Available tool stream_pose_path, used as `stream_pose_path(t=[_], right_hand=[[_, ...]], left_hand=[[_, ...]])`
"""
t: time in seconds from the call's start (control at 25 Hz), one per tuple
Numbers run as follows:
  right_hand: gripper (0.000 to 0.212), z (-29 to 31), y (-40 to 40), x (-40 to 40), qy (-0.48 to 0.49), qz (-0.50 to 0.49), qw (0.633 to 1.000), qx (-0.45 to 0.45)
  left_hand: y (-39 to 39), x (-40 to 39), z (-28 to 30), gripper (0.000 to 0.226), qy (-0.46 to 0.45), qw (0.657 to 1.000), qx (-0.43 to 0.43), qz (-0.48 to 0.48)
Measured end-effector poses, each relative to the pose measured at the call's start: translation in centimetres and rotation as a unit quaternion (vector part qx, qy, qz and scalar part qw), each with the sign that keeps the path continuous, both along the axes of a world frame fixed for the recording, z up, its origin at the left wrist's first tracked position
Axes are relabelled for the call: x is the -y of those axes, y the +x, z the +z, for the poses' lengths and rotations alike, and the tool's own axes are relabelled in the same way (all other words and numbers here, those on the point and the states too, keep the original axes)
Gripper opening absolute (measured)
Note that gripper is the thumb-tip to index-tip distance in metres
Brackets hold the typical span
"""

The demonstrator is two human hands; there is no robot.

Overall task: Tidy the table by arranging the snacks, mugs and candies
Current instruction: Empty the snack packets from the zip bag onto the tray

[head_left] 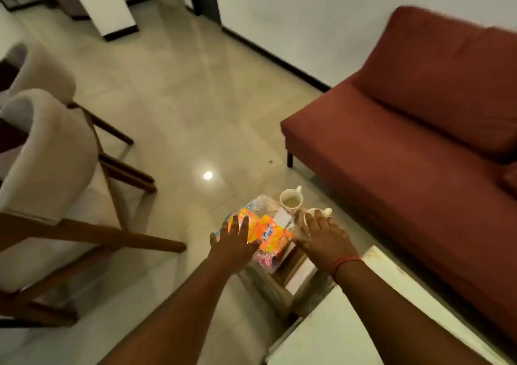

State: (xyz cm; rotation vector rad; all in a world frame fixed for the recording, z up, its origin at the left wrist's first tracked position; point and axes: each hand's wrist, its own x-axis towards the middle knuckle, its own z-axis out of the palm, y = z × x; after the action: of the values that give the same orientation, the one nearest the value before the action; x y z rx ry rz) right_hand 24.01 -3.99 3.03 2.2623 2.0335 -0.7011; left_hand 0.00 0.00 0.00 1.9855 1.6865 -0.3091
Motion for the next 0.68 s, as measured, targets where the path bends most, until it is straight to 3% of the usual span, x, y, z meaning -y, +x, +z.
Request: stream_pose_path(t=[0.12,0.2,0.36,0.52,0.6,0.68], right_hand=[[0.081,-6.3,-6.0,-3.8,-0.042,0.05,0.997,-0.032],[0.079,-10.0,-9.0,-5.4,-0.061,0.077,0.995,-0.032],[0.078,-16.7,-11.9,-8.6,-0.085,0.074,0.993,-0.031],[0.074,-20.3,-12.7,-9.3,-0.098,0.069,0.992,-0.033],[0.074,-20.7,-12.5,-9.1,-0.09,0.076,0.993,-0.029],[0.08,-20.2,-12.0,-8.8,-0.094,0.08,0.991,-0.045]], left_hand=[[-4.5,-1.2,-6.1,0.081,-0.058,0.99,0.032,0.124],[-6.0,-1.7,-9.2,0.081,-0.113,0.953,0.122,0.252],[-5.8,-4.4,-14.4,0.082,-0.183,0.803,0.25,0.509],[-4.2,-6.4,-17.9,0.055,-0.175,0.615,0.466,0.611],[-3.6,-7.0,-18.3,0.046,-0.149,0.565,0.512,0.629],[-3.1,-7.1,-18.4,0.038,-0.106,0.569,0.522,0.627]])
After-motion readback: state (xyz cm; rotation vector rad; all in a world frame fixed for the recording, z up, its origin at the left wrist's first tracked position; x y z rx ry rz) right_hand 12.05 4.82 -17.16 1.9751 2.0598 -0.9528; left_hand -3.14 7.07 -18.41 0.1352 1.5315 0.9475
